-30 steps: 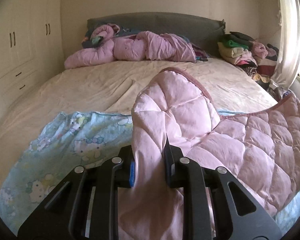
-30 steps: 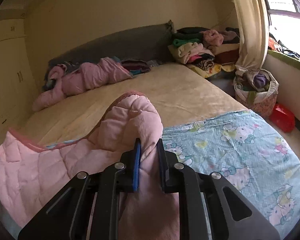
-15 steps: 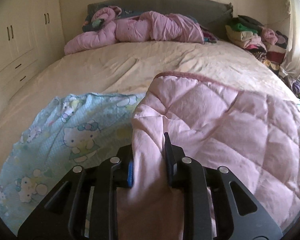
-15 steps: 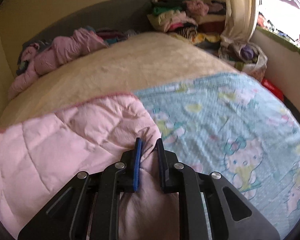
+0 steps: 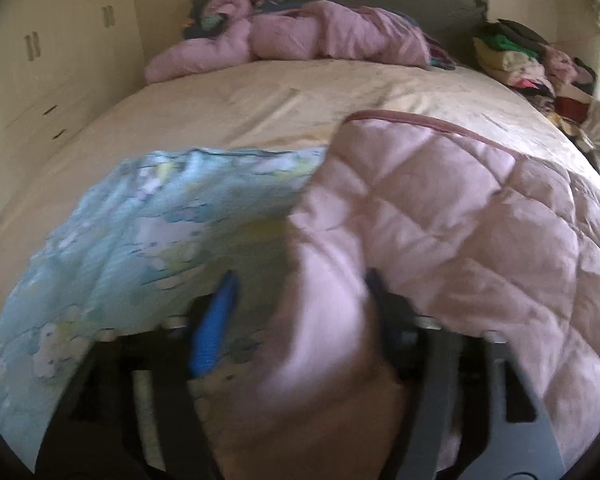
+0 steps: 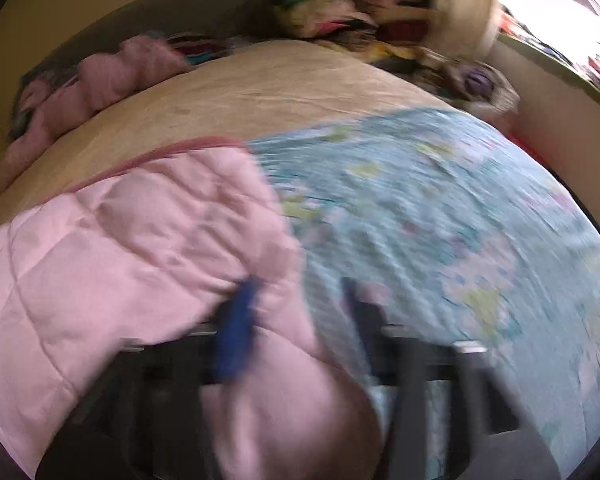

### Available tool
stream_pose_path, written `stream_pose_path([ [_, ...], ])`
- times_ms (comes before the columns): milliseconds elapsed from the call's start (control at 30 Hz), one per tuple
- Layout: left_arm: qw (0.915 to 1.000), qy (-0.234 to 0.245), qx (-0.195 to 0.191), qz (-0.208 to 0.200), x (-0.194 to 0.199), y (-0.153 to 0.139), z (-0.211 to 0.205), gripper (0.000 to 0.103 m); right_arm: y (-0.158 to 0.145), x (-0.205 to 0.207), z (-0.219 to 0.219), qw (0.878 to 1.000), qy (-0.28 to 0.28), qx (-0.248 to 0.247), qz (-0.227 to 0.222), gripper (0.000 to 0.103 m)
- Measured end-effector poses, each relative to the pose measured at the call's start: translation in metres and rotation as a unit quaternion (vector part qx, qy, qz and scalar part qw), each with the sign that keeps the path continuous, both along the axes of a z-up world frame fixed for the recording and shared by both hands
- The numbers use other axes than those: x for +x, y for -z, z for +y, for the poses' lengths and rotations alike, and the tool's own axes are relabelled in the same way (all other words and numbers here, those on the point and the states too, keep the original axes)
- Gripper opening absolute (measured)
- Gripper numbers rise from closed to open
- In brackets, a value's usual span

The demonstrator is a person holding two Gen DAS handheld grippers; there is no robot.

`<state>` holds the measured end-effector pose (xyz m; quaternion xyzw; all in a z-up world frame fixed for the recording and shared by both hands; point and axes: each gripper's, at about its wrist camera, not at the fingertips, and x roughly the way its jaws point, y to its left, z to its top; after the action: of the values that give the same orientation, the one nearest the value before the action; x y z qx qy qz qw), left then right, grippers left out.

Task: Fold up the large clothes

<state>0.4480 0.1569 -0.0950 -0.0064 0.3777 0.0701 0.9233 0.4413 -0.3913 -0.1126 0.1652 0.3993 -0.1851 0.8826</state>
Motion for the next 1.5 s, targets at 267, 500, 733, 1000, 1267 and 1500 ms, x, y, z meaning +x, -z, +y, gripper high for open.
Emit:
stream_pose_path([
  [267,0.9993,-0.006,-0.033,-0.014,-0.041,-0.027,0.026,0.093,-0.025,-0.072,-0.006,0.992,-0.057,0.096,-0.058,0.099],
  [500,0.9988,0.002,-0.041,-0.025,-0.075,-0.047,0.025,0.094,-0.050,-0.120,0.020,0.982,-0.140,0.102,-0.070,0.099],
  [733,0.9990,0.012,-0.040,-0.018,-0.097,-0.044,0.016,0.094,-0.042,-0.150,0.025,0.975,-0.147,0.157,-0.052,0.099],
  [1000,0.9976,0.013,-0.068,0.009,-0.114,-0.028,0.015,0.094,-0.021,-0.161,0.029,0.963,-0.140,0.226,-0.032,0.099],
  [1267,0.9580,0.007,-0.279,0.064,-0.128,0.019,0.030,0.093,0.002,-0.142,0.043,0.948,-0.141,0.283,-0.013,0.099],
  [1500,0.9273,-0.012,-0.368,0.066,-0.105,0.039,0.023,0.094,0.024,-0.114,0.038,0.927,-0.095,0.362,-0.013,0.099],
])
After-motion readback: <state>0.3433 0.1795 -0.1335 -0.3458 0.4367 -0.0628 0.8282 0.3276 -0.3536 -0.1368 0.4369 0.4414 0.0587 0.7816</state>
